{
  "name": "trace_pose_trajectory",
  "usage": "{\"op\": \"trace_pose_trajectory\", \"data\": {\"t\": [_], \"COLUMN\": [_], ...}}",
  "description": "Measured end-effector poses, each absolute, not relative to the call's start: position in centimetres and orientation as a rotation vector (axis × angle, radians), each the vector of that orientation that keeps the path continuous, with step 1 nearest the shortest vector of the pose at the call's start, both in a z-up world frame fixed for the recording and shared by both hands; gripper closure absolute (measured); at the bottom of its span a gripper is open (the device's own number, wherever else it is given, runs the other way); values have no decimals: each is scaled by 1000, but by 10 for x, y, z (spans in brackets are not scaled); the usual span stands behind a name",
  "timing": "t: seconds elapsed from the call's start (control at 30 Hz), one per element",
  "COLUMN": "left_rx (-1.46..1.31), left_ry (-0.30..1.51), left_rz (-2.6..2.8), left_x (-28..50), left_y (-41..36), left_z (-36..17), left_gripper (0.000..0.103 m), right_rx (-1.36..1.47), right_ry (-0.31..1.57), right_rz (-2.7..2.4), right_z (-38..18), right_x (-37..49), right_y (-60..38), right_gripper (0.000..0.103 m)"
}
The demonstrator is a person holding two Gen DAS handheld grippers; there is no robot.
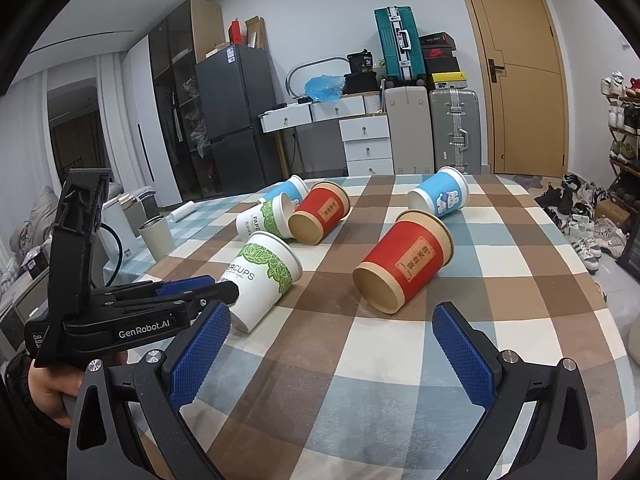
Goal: Flip cup upright
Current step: 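Lift the white cup with the left gripper and rotate it rim-up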
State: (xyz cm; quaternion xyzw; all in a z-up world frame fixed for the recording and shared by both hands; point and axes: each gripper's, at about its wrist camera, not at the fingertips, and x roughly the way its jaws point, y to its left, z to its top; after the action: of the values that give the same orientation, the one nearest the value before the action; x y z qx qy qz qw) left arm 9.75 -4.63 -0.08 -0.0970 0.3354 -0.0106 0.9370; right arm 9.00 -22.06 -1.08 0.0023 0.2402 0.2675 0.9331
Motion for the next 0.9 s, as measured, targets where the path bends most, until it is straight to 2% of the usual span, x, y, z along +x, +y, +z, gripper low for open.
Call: {"op": "trace_pose_trajectory", "data": {"t": [0.13,0.2,0.27,0.53,0.9], "left_rx": [-190,-184,-184,-221,-229], "left_ry": [695,710,722,808,727], "left_rz": [-13,-10,-16,-16,0], "left_x": [99,104,110,134,112], "left_y": [-46,-46,-45,-41,-42], "left_z": [0,-2,-5,-23,-9], "left_gripper": [64,52,48,47,49], "right_rx": [-6,-10,-6,8,7], "right_ry": [481,477,479,493,498], "right_rz": [552,552,552,542,548], "right_z": [-10,-9,-9,-12,-13], "right_x": [88,88,88,91,89], "right_y": [-219,-219,-220,-226,-225], "right_gripper": [0,0,0,0,0]}}
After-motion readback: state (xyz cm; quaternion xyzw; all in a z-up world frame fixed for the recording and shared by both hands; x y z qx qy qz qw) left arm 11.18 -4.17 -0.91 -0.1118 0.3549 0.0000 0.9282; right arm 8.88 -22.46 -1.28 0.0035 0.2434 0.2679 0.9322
